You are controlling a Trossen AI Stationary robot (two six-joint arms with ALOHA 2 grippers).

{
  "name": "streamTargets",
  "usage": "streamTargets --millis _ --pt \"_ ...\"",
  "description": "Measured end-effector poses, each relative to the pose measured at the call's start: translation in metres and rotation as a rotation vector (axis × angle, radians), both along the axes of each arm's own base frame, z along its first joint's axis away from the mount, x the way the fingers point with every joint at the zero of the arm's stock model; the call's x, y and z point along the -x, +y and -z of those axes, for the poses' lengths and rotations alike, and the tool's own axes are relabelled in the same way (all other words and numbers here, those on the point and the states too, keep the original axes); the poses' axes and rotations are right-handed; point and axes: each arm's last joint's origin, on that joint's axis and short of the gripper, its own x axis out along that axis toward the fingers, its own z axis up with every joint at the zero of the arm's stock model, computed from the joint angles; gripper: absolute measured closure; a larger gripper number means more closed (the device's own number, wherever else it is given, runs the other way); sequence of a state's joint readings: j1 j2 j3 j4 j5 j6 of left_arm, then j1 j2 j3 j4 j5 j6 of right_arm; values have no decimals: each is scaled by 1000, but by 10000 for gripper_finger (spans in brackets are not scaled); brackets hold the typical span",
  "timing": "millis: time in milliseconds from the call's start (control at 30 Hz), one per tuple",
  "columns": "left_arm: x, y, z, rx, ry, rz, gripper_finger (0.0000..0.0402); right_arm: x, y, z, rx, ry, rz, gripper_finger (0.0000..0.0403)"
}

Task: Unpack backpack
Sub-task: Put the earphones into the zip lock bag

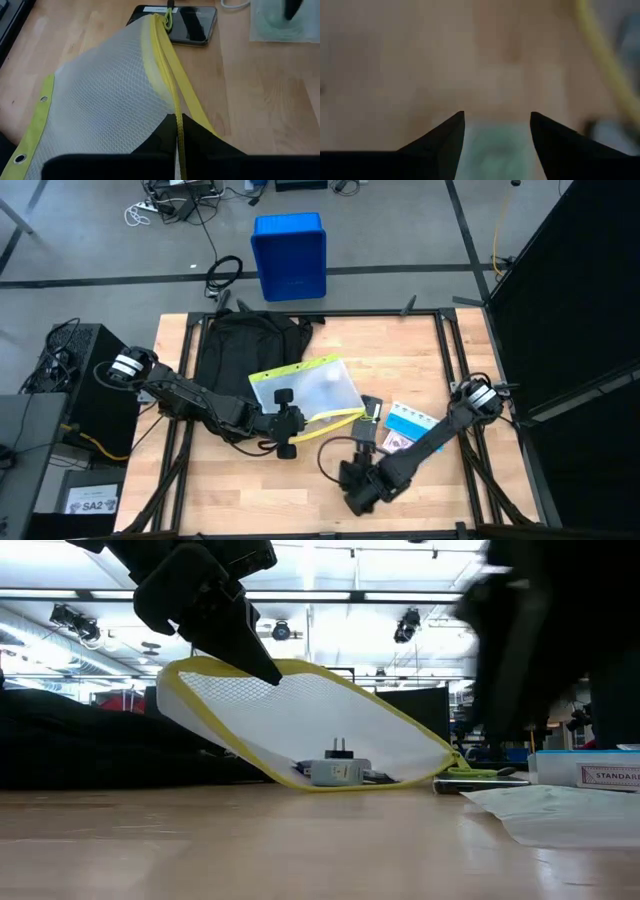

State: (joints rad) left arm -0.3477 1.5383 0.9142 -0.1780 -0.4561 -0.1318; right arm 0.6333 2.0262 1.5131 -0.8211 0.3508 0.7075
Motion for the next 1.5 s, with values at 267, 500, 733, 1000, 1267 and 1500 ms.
streamTargets --millis 267,500,733,1000,1267,1500 --pt "0 0 0 8 0 1 402 17 2 10 -39 110 100 205" --pt "0 0 0 13 2 6 402 18 -19 36 -94 189 139 189" --pt "0 0 0 20 4 13 402 17 -32 52 -179 206 119 209" --pt "0 0 0 19 4 13 402 8 -27 43 -166 170 73 373" --pt "0 0 0 19 4 13 402 -11 -20 19 -53 26 -7 400" --pt "0 0 0 19 4 13 402 -32 -38 6 77 -95 -13 403"
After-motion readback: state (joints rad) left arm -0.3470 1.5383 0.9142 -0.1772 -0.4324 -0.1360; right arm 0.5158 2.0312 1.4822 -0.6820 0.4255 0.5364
